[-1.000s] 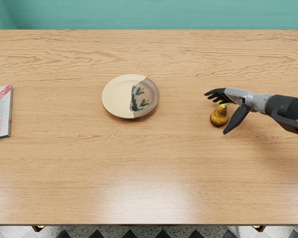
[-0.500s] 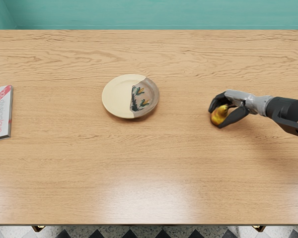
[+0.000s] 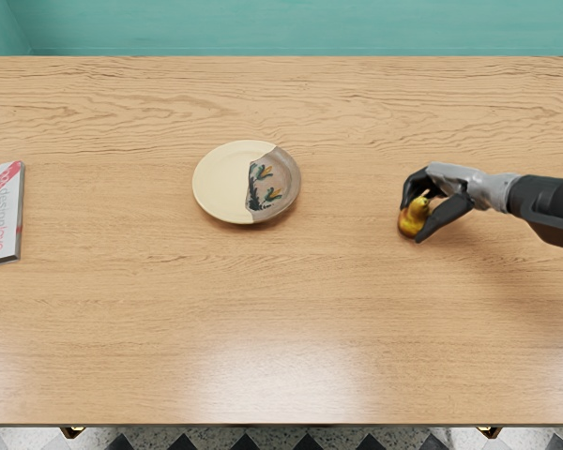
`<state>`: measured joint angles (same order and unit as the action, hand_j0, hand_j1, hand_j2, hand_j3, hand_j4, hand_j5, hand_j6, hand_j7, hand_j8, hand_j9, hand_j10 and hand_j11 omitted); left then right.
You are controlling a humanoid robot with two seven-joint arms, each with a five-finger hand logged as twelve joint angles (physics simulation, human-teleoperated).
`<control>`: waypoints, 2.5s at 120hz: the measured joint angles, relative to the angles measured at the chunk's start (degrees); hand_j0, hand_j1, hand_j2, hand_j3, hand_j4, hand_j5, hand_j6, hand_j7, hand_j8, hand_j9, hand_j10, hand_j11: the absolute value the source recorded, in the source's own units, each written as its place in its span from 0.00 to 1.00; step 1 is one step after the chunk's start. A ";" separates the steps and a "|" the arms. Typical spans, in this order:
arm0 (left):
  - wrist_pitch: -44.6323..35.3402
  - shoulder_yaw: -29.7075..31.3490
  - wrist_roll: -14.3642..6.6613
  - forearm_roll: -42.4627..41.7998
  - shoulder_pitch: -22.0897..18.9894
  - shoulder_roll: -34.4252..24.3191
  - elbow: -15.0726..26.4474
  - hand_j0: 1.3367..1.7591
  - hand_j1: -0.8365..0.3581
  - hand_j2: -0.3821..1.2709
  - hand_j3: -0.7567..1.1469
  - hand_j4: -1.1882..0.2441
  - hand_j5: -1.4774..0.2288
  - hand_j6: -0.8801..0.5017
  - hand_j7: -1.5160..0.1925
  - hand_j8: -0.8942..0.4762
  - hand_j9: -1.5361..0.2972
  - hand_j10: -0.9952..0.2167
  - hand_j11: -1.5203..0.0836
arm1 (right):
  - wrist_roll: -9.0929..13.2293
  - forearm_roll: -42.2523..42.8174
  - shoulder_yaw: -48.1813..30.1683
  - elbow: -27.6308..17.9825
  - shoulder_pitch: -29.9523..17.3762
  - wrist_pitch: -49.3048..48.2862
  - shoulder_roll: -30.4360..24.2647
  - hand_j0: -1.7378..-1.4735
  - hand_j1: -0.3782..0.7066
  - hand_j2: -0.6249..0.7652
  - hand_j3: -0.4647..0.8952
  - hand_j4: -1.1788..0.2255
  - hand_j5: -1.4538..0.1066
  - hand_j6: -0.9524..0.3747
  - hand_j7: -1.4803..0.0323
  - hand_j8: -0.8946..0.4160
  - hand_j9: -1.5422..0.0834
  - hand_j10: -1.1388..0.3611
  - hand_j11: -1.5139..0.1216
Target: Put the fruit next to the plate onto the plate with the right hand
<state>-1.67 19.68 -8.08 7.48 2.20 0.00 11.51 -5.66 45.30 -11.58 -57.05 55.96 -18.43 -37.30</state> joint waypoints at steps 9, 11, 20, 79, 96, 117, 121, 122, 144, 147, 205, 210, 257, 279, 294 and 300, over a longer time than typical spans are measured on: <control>0.00 0.00 0.00 0.00 0.00 0.00 0.00 0.76 0.99 0.23 0.40 0.83 0.87 0.64 0.89 0.65 0.84 0.82 0.95 | -0.24 -0.61 -0.78 -0.02 0.52 -1.35 -0.13 0.31 0.60 0.74 0.34 0.32 0.14 0.38 0.24 0.49 0.21 0.50 0.19; 0.00 0.00 0.00 0.00 0.00 0.00 0.00 0.76 0.99 0.23 0.40 0.83 0.87 0.64 0.89 0.65 0.84 0.82 0.95 | -0.28 -0.70 -0.98 -0.03 0.59 -1.63 -0.17 0.31 0.60 0.75 0.34 0.32 0.14 0.39 0.24 0.49 0.21 0.50 0.19; 0.00 0.00 0.00 0.00 0.00 0.00 0.00 0.76 0.99 0.23 0.40 0.83 0.87 0.64 0.89 0.65 0.84 0.82 0.95 | -0.44 -1.06 -1.77 -0.13 0.96 -2.69 -0.35 0.31 0.61 0.76 0.34 0.33 0.13 0.39 0.24 0.50 0.20 0.50 0.18; 0.00 0.01 -0.01 -0.01 0.00 0.00 0.00 0.76 0.99 0.23 0.40 0.83 0.87 0.64 0.89 0.65 0.84 0.82 0.95 | 0.05 -1.28 -7.01 6.28 5.86 -5.46 10.05 0.30 0.66 0.88 0.34 0.32 0.14 0.35 0.23 0.42 0.20 0.43 0.20; 0.00 0.02 -0.01 -0.01 0.00 0.00 0.00 0.76 0.99 0.23 0.40 0.83 0.87 0.64 0.89 0.65 0.84 0.82 0.95 | -0.07 -2.47 -7.33 9.01 7.18 -5.18 13.86 0.30 0.66 0.87 0.34 0.27 0.17 0.31 0.23 0.34 0.23 0.36 0.22; 0.00 0.02 -0.01 -0.01 0.00 0.00 0.00 0.76 0.99 0.23 0.40 0.83 0.87 0.64 0.89 0.65 0.84 0.82 0.95 | -0.22 -2.91 -8.43 13.58 8.31 -5.01 19.26 0.30 0.71 0.87 0.34 0.24 0.17 0.29 0.23 0.33 0.24 0.26 0.22; 0.00 0.02 -0.01 -0.01 0.00 0.00 0.00 0.76 0.99 0.23 0.40 0.83 0.87 0.64 0.89 0.65 0.84 0.82 0.95 | -0.23 -2.91 -8.63 14.43 8.57 -4.98 20.10 0.30 0.71 0.88 0.34 0.24 0.18 0.30 0.23 0.31 0.24 0.26 0.22; 0.00 0.02 -0.01 -0.01 0.00 0.00 0.00 0.76 0.99 0.23 0.40 0.83 0.87 0.64 0.89 0.65 0.84 0.82 0.95 | -0.24 -2.92 -8.68 14.65 8.64 -4.98 20.32 0.30 0.71 0.88 0.34 0.24 0.18 0.29 0.23 0.31 0.24 0.25 0.22; 0.00 0.01 -0.01 -0.01 0.00 0.00 0.00 0.76 0.99 0.23 0.40 0.83 0.87 0.64 0.89 0.65 0.84 0.82 0.95 | -0.22 -2.95 -9.30 18.92 9.86 -4.89 24.83 0.30 0.71 0.87 0.34 0.23 0.18 0.28 0.23 0.31 0.24 0.21 0.23; 0.00 0.01 -0.01 -0.01 0.00 0.00 0.00 0.76 0.99 0.23 0.40 0.83 0.87 0.64 0.89 0.65 0.84 0.82 0.95 | -0.21 -3.01 -9.47 19.37 9.92 -4.88 25.28 0.30 0.70 0.85 0.34 0.23 0.18 0.28 0.23 0.31 0.24 0.20 0.23; 0.00 0.03 -0.01 -0.01 0.00 0.00 0.00 0.76 0.99 0.23 0.40 0.83 0.87 0.64 0.89 0.65 0.84 0.82 0.95 | -0.49 -3.24 -9.40 29.24 11.90 -4.08 35.47 0.31 0.71 0.86 0.34 0.23 0.19 0.27 0.23 0.30 0.25 0.18 0.23; 0.00 0.03 -0.01 -0.01 0.00 0.00 0.00 0.76 0.99 0.23 0.40 0.83 0.87 0.64 0.89 0.65 0.84 0.82 0.95 | -0.49 -3.24 -9.31 29.61 11.90 -4.04 35.96 0.31 0.71 0.86 0.34 0.23 0.19 0.27 0.23 0.30 0.25 0.18 0.23; 0.00 0.02 -0.01 -0.01 0.00 0.00 0.00 0.76 0.99 0.23 0.40 0.83 0.87 0.64 0.89 0.65 0.84 0.82 0.95 | -0.47 -5.24 -7.37 33.27 11.36 -0.18 37.26 0.30 0.55 0.75 0.34 0.37 0.37 0.37 0.41 0.38 0.41 0.32 0.39; 0.00 0.02 0.00 0.00 0.00 0.00 0.00 0.76 0.99 0.23 0.40 0.83 0.87 0.64 0.89 0.65 0.84 0.82 0.95 | -0.41 -8.50 -4.58 33.50 11.76 5.34 37.29 0.30 0.26 0.57 0.34 0.64 0.69 0.56 0.73 0.55 0.72 0.57 0.69; 0.00 0.01 0.00 -0.01 0.00 0.00 0.00 0.76 0.99 0.23 0.40 0.83 0.87 0.64 0.89 0.65 0.84 0.82 0.95 | -0.10 -8.99 -3.78 33.42 11.95 6.12 37.30 0.30 0.17 0.51 0.34 0.72 0.79 0.62 0.83 0.60 0.81 0.65 0.79; 0.00 0.02 0.00 -0.01 0.00 0.00 0.00 0.76 0.99 0.23 0.40 0.83 0.87 0.64 0.89 0.65 0.84 0.82 0.95 | -0.01 -9.13 -3.70 33.22 11.99 5.64 37.30 0.30 0.15 0.50 0.34 0.74 0.81 0.64 0.86 0.61 0.83 0.67 0.81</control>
<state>-1.67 19.69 -8.08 7.48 2.20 0.00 11.51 -5.67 36.17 -15.28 -23.83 67.95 -12.79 0.00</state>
